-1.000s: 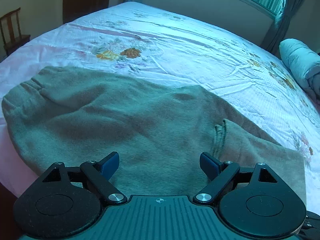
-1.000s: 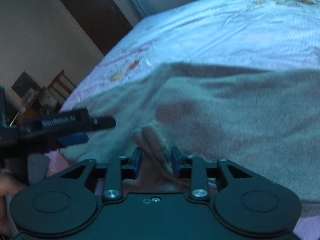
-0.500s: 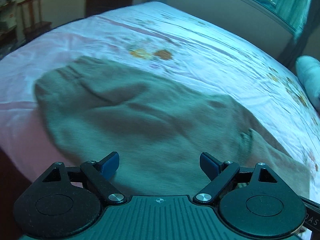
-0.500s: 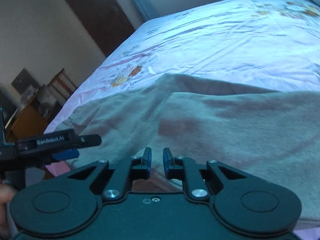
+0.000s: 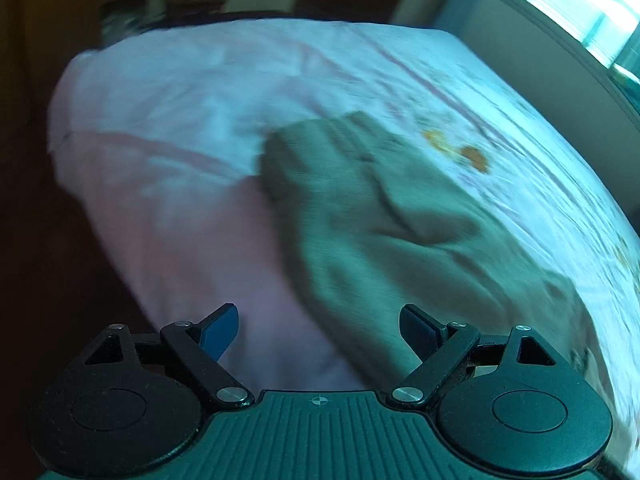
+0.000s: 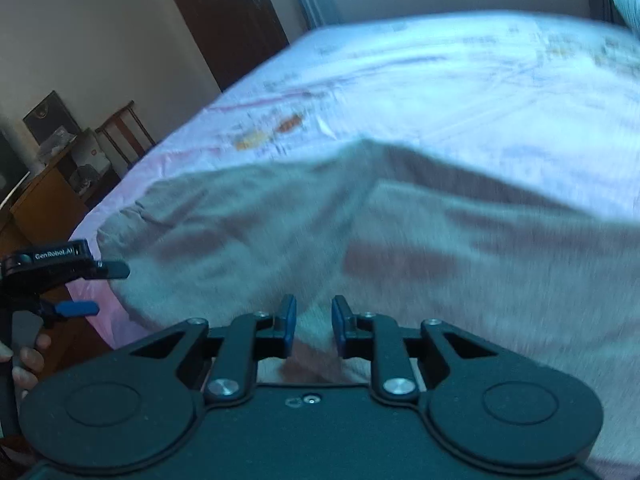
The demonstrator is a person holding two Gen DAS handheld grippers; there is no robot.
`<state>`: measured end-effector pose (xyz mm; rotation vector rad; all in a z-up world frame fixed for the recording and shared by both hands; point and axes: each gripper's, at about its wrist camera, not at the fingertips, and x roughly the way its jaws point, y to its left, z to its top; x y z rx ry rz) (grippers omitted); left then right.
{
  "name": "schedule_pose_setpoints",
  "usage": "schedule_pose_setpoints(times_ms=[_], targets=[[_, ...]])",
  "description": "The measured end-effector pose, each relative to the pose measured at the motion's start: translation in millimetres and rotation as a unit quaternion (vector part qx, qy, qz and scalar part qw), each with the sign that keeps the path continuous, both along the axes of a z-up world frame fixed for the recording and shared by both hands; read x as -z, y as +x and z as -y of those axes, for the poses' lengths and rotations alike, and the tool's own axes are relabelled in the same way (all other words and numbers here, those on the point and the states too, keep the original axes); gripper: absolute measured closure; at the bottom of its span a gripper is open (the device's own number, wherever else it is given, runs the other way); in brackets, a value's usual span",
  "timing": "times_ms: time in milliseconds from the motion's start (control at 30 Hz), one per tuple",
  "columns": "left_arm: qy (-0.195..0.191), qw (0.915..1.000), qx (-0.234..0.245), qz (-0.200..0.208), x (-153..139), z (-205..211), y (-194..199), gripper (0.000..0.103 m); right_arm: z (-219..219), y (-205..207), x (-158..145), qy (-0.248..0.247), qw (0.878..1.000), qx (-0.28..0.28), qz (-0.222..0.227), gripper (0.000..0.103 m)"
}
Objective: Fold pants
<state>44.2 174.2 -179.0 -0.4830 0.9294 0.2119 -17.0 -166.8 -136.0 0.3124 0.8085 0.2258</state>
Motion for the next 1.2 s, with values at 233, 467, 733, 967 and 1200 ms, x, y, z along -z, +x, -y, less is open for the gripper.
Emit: schedule_pose_setpoints(times_ms=[233,467,733,967,1200], targets=[[-0.058,0.9969,-0.051,-0.014,28.2,-23.2,18.6,0.016,2.8,11.1,19.7,0.035,0.998,0.006,-0.042,0.088],[-0.077,0.9948,-0.063,-0.021,42.1,-24.2,47.1,0.008,4.5,10.3,22.2,0.042,0.998,0.010,-0.044,0.088],[-0.058,0.9978,-0.032,0.010,32.3,-6.0,49.1,0.010,-2.6,12.6,19.8,0.021,0.999,0.009,-0.049,0.085],[-0.070,0.9969,-0.036,0.000,39.7,-5.3,58.7,0.002,-7.4,12.5,19.3,0.008,0.999,0.002,-0.045,0.080],[0.022,0.9997,-0.012,-0.002,31.2,15.3,61.2,0.030,-12.9,12.2,18.0,0.006,0.999,-0.012,-0.037,0.063]])
